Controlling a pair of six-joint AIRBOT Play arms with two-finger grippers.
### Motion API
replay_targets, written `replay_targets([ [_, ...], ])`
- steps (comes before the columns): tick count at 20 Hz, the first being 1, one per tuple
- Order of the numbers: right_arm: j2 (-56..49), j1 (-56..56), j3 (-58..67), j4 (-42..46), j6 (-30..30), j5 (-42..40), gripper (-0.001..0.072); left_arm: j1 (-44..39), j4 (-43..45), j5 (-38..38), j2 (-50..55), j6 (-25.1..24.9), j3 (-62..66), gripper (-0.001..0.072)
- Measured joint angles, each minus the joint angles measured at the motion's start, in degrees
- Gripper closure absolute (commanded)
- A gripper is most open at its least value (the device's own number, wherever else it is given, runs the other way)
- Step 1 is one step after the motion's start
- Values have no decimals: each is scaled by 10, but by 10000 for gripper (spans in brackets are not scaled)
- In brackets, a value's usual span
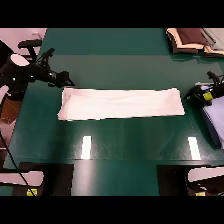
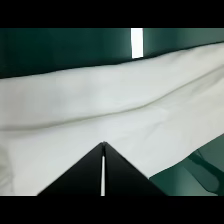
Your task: Fold the shirts.
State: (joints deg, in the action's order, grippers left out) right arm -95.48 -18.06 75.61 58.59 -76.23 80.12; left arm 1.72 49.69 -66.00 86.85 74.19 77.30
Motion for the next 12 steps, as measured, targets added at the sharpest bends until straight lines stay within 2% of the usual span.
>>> replay_targets([
  [1,-2,-3,-16,-12,7,-4,204,-16,-3,6,0,5,0,675],
  [2,-5,-4,-27,-26,11,-10,257,-35,-3,20,1,13,0,675],
  [3,-11,-1,-36,-39,18,-13,359,-53,-4,34,2,19,0,676],
  [4,-16,6,-42,-49,21,-15,504,-74,-5,50,3,25,0,676],
  [5,-21,13,-47,-53,26,-21,609,-93,-7,64,5,31,0,676],
  [7,-23,25,-46,-56,37,-30,697,-131,-7,93,12,46,0,676],
  [9,-15,32,-28,-51,44,-38,697,-164,-7,120,28,61,7,676],
  [12,19,43,23,-76,48,-7,697,-209,-7,140,68,73,36,676],
])
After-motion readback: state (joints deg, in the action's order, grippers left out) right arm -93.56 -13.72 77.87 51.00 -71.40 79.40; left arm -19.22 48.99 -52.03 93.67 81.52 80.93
